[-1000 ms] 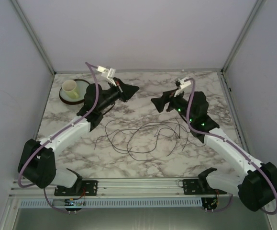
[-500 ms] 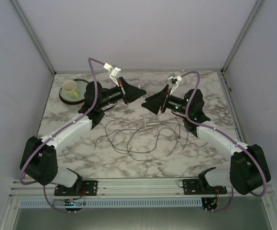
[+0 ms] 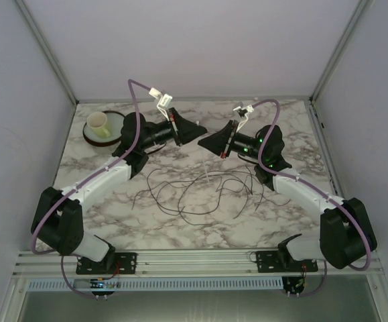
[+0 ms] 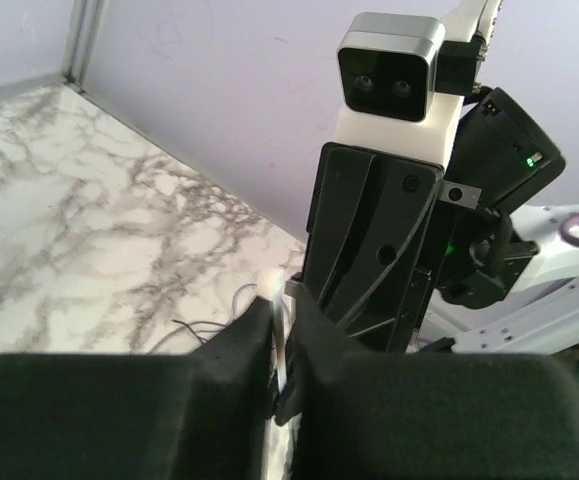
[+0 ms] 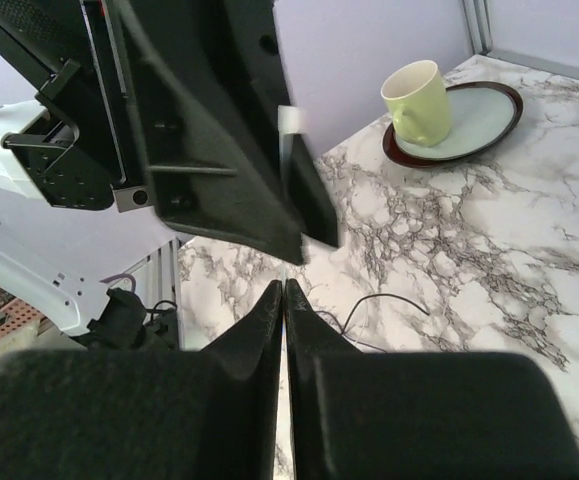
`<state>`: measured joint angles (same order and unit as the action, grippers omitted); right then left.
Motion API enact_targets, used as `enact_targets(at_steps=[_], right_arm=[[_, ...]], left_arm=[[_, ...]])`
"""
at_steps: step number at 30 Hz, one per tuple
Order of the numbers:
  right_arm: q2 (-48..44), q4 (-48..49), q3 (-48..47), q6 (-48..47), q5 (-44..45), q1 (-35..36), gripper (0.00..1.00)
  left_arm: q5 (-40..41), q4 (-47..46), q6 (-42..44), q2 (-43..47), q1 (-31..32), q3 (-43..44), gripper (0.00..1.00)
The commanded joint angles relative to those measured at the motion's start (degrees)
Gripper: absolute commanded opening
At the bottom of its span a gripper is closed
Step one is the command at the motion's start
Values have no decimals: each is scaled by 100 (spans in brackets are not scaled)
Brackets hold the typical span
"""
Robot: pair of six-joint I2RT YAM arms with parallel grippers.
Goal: Zip-tie the wires
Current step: Pick up the ribbon at the center of the board.
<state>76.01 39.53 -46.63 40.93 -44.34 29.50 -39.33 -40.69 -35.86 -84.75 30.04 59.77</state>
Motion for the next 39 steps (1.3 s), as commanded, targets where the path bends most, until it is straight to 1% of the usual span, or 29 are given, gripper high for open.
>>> enact_targets(at_steps=[1, 2, 3, 5, 6, 8, 11, 13, 16, 24, 32, 39], right_arm=[[-83, 143, -187, -97, 142, 30, 0], [-122, 142, -162, -81, 200, 23, 0], [-159, 136, -129, -66, 253, 9, 0], [-209, 154, -66, -14, 343, -16, 0], [-239, 161, -35, 9, 387, -33, 0], [-295, 183, 18, 56, 472, -64, 0], [-363, 255, 22, 100, 522, -84, 0], [-354, 259, 22, 117, 494, -84, 0], [-308, 265, 23, 145, 453, -84, 0], [-262, 181, 23, 113, 496, -84, 0], [-244, 222, 21, 138, 531, -84, 0], [-297, 187, 228, 124, 615, -84, 0]], left_arm=[[-49, -169, 66, -2, 1, 259, 26], [-12, -161, 76, 13, 2, 237, 40], [36, -151, 85, 36, -8, 211, 51], [134, -184, 112, 101, -16, 114, 64], [182, -209, 121, 140, -12, 61, 67], [252, -257, 124, 191, -8, -54, 71], [278, -438, 41, 211, -12, -213, 72], [276, -755, -135, 177, -7, -355, 72], [285, -1162, -423, 76, -4, -458, 68], [281, -1409, -497, -4, 30, -413, 54], [322, -1494, -532, -68, 79, -405, 37], [370, -1458, -498, -97, 90, -400, 18]])
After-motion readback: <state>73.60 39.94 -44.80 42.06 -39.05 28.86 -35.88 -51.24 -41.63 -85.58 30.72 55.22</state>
